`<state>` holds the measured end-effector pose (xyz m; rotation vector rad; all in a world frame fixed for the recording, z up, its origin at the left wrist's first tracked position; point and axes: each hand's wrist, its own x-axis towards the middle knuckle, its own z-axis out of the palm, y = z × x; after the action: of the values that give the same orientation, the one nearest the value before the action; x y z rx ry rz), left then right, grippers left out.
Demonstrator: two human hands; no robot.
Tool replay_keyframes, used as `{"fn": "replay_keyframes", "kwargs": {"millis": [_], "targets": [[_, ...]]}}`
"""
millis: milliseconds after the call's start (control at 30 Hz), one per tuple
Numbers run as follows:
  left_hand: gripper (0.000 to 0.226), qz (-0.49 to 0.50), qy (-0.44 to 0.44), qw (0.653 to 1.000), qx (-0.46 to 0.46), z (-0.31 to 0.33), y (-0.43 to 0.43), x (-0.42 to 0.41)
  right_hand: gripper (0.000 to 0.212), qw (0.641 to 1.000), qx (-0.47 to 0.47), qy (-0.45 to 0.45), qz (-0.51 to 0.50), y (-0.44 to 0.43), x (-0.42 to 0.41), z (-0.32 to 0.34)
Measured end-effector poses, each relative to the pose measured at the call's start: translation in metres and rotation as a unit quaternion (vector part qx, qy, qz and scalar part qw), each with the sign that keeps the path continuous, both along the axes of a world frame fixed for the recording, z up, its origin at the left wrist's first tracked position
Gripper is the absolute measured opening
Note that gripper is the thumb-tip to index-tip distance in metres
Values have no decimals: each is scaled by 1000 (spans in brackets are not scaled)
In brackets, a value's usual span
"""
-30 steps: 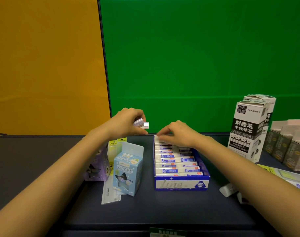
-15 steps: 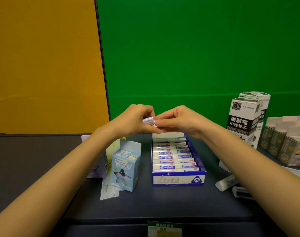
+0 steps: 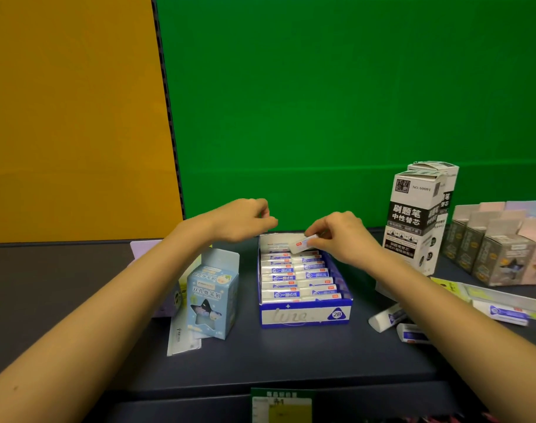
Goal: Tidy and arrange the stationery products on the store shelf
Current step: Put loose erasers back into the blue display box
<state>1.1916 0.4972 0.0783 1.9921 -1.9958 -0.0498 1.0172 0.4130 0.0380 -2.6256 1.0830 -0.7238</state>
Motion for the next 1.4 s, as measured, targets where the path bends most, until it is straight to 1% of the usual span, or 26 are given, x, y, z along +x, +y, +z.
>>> {"fn": "replay_keyframes", "kwargs": {"millis": [133,200,267,400,467,600,733,967,1200,1333,1400], "targets": [[12,-39,6,995,92,-1,-9,-4,25,1000,0,9,12,-7,1,-4],[10,-47,-12,991,129,-2,-14,-5,25,1000,-1,19,15,-8,1,-3],[13,-40,-44,988,144,-4,-21,-5,25,999,-6,42,16,-9,0,-3],[34,-26,-113,984,132,-1,-34,-9,22,996,-16,90,23,-8,-3,-4],[39,-27,-137,982,128,1,-38,-15,21,994,-26,101,21,-8,-3,-4],[35,-34,-148,981,125,-6,-45,-21,22,992,-45,119,18,-8,-3,-3],[31,-28,-143,984,104,-12,-46,-17,22,990,-57,128,20,-10,-3,-3],[27,-17,-166,984,61,-17,-45,-17,25,988,-69,139,17,-12,-3,-2],[20,-30,-125,988,85,-13,-41,-10,27,982,-93,163,18,-9,-1,2],[24,-35,-132,987,88,-14,-39,-9,26,979,-109,174,18,-9,1,3],[26,-31,-151,985,78,-17,-40,-10,25,978,-111,176,16,-10,2,2]]}}
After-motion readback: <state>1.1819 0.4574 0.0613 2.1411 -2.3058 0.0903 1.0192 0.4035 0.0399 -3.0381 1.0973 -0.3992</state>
